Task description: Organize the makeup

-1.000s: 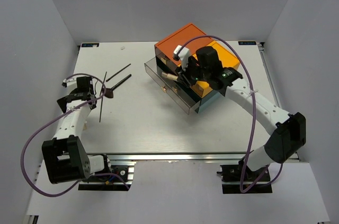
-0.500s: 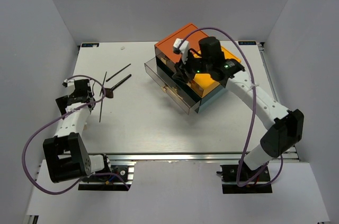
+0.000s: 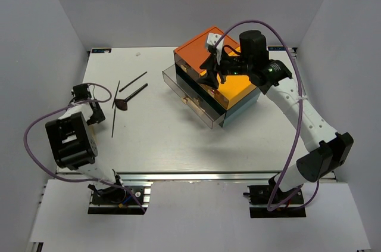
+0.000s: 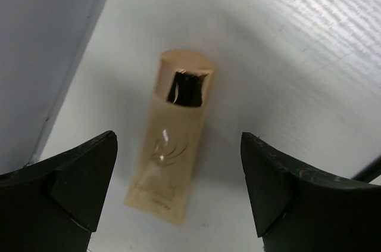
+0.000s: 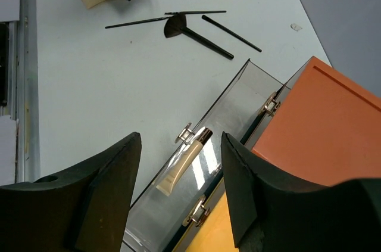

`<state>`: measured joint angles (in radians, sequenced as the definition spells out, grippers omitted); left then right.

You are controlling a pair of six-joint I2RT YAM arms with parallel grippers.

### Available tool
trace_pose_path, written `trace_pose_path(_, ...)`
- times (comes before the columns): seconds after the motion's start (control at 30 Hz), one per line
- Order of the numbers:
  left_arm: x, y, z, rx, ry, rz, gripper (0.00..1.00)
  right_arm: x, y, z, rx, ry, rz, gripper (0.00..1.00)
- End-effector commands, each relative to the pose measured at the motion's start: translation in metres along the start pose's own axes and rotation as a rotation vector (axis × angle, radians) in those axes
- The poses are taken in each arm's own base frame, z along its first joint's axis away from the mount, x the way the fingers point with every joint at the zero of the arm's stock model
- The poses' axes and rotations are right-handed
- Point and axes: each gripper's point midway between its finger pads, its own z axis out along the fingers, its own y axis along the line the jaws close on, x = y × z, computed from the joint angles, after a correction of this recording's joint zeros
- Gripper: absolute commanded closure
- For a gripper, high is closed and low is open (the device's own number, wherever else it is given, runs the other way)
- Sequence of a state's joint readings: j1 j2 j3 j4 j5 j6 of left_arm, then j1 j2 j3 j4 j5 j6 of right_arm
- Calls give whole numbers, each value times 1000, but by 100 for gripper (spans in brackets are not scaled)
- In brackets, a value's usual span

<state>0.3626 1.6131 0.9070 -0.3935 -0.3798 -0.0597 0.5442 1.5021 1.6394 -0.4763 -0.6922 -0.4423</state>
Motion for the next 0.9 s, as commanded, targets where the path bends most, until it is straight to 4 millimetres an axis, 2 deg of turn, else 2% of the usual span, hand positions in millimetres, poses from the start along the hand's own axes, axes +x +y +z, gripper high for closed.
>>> trace_pose_path(0.0,-25,-19,5,95,-38,-7,7,-6,6,-7,-7,-16,19,38)
trace_pose_path(0.23,-5,-21,25,140,29,-62,12,-3,-6,-16,47,-18,33,37)
trace_pose_path(0.33,9,-23,32,184,77,-90,19,1,-10,-18,57,-19,54,37)
trace_pose_path(0.37,12,-24,33,196,89,-92,26,1,-11,-19,63,-21,54,38)
trace_pose_path(0.47,26,-29,34,234,136,-100,39,2,-14,-23,76,-25,60,38)
trace_pose_path(0.5,28,-30,34,240,141,-106,47,3,-14,-23,77,-25,62,38)
trace_pose_path(0.57,34,-36,30,272,147,-117,53,5,-16,-24,84,-27,68,38)
trace_pose_path(0.67,30,-40,20,306,131,-161,69,9,-14,-26,92,-32,75,38)
trace_pose_path(0.7,29,-42,15,317,137,-194,76,10,-13,-28,94,-34,76,38)
trace_pose_path(0.73,21,-40,9,319,117,-211,88,8,-11,-30,98,-40,72,38)
trace_pose_path(0.83,0,-46,-14,381,78,-285,90,12,-8,-36,106,-46,62,38)
trace_pose_path(0.87,-15,-44,-28,398,28,-313,90,13,-7,-38,108,-49,58,38)
